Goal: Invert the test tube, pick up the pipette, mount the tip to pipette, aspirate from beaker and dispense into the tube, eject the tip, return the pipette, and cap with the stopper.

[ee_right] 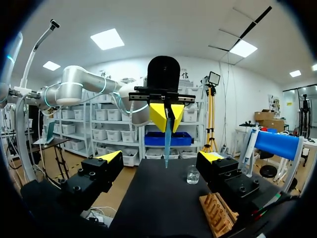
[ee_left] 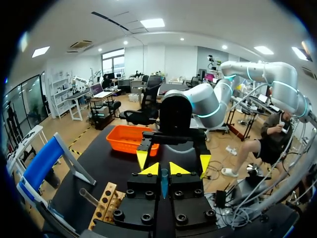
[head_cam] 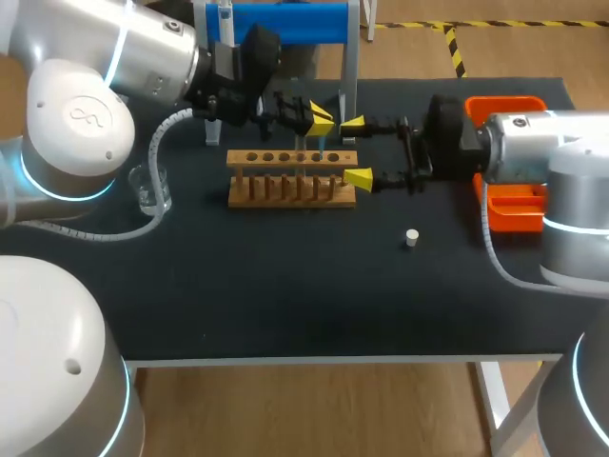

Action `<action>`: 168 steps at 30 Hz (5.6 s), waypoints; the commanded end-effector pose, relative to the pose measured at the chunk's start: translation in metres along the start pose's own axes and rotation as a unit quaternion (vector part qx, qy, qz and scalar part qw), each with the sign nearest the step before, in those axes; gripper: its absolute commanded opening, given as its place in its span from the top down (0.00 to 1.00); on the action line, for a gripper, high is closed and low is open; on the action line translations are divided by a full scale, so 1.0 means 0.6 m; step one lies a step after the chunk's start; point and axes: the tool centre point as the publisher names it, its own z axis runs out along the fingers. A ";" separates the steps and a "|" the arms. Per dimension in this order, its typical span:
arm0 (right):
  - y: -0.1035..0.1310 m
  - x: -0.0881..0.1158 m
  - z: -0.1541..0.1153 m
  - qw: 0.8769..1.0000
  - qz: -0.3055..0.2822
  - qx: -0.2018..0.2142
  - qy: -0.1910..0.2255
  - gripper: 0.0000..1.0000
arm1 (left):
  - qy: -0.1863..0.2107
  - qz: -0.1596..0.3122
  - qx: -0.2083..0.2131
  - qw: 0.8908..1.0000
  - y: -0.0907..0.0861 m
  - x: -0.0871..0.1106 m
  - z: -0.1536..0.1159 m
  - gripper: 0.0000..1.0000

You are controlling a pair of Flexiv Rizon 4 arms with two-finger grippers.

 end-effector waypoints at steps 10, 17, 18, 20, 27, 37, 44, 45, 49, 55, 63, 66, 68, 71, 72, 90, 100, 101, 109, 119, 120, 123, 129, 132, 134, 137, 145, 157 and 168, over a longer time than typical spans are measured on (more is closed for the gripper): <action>0.005 -0.008 0.037 1.000 0.002 0.000 0.008 0.00 | 0.000 -0.001 -0.002 1.000 -0.001 0.000 0.000 1.00; 0.010 -0.013 0.058 1.000 0.000 0.000 0.011 0.00 | 0.000 -0.001 -0.002 1.000 -0.001 0.000 0.000 1.00; 0.010 -0.015 0.061 1.000 -0.001 0.000 0.011 0.00 | 0.000 -0.001 -0.002 1.000 -0.001 0.000 0.000 1.00; 0.012 -0.018 0.065 1.000 0.000 0.000 0.010 0.00 | 0.000 -0.001 -0.002 1.000 -0.001 0.000 0.000 1.00; 0.014 -0.021 0.079 1.000 0.001 -0.002 0.012 0.00 | 0.000 -0.001 -0.002 1.000 -0.001 0.000 0.000 1.00; 0.015 -0.021 0.085 1.000 0.002 -0.006 0.018 0.53 | 0.000 -0.001 -0.002 1.000 -0.001 0.000 0.000 1.00; 0.016 -0.021 0.086 1.000 0.000 -0.007 0.021 1.00 | 0.000 -0.001 -0.002 1.000 -0.001 0.000 0.000 1.00; 0.016 -0.021 0.086 1.000 -0.001 -0.008 0.022 1.00 | 0.000 -0.001 -0.002 1.000 -0.001 0.000 0.000 1.00; 0.017 -0.020 0.085 1.000 -0.002 -0.008 0.023 1.00 | 0.000 -0.001 -0.002 1.000 -0.001 0.000 0.000 1.00; 0.018 -0.018 0.085 1.000 -0.003 -0.007 0.024 1.00 | 0.000 -0.001 -0.002 1.000 -0.001 0.000 0.000 1.00; 0.017 -0.015 0.078 1.000 -0.006 -0.005 0.023 1.00 | 0.000 -0.001 -0.002 1.000 -0.001 0.000 0.000 0.00; 0.012 -0.014 0.065 1.000 -0.006 -0.004 0.022 1.00 | 0.000 -0.001 -0.002 1.000 -0.001 0.000 0.000 0.00; 0.007 -0.013 0.051 1.000 -0.006 -0.002 0.021 1.00 | 0.000 -0.001 -0.002 1.000 -0.001 0.000 0.000 0.00; -0.001 -0.009 0.023 1.000 -0.009 0.001 0.020 1.00 | 0.000 -0.001 -0.002 1.000 -0.001 0.000 0.000 0.00; -0.004 -0.007 0.013 1.000 -0.010 0.001 0.020 1.00 | 0.000 -0.001 -0.002 1.000 -0.001 0.000 0.000 0.00; -0.047 0.002 -0.211 1.000 -0.013 -0.003 0.009 1.00 | 0.000 -0.001 -0.002 1.000 -0.001 0.000 0.000 0.00; -0.080 0.001 -0.286 1.000 -0.006 0.002 0.000 1.00 | 0.000 -0.001 -0.002 1.000 -0.001 0.000 0.000 0.00; -0.084 0.000 -0.293 1.000 -0.005 0.003 -0.001 1.00 | 0.000 -0.001 -0.002 1.000 -0.001 0.000 0.000 0.00; -0.095 -0.004 -0.326 1.000 0.002 -0.005 -0.009 1.00 | 0.000 -0.001 -0.002 1.000 -0.001 0.000 0.000 0.00; -0.114 0.002 -0.337 1.000 0.008 0.009 -0.009 1.00 | 0.000 -0.001 -0.002 1.000 -0.001 0.000 0.000 0.00; -0.115 0.003 -0.338 1.000 0.008 0.010 -0.009 1.00 | 0.000 -0.001 -0.002 1.000 -0.001 0.000 0.000 0.00; -0.118 0.006 -0.338 1.000 0.011 0.014 -0.010 1.00 | 0.000 -0.001 -0.002 1.000 -0.001 0.000 0.000 0.00; -0.119 0.007 -0.339 1.000 0.012 0.016 -0.010 1.00 | 0.000 -0.001 -0.002 1.000 -0.001 0.000 0.000 0.00; -0.119 0.007 -0.339 1.000 0.012 0.016 -0.010 1.00 | 0.000 -0.001 -0.002 1.000 -0.001 0.000 0.000 0.00; -0.119 0.007 -0.339 1.000 0.012 0.016 -0.010 1.00 | 0.000 -0.001 -0.002 1.000 -0.001 0.000 0.000 0.00; -0.119 0.007 -0.339 1.000 0.012 0.016 -0.010 1.00 | 0.000 -0.001 -0.002 1.000 -0.001 0.000 0.000 0.00; -0.119 0.007 -0.339 1.000 0.012 0.016 -0.010 1.00 | -0.012 -0.018 -0.001 1.000 0.021 -0.017 -0.022 0.00; -0.119 0.007 -0.339 1.000 0.012 0.016 -0.010 1.00 | -0.098 -0.069 0.012 0.993 0.098 -0.096 -0.132 0.00; -0.119 0.007 -0.339 1.000 0.012 0.016 -0.010 1.00 | -0.192 -0.090 0.025 0.977 0.126 -0.188 -0.198 0.00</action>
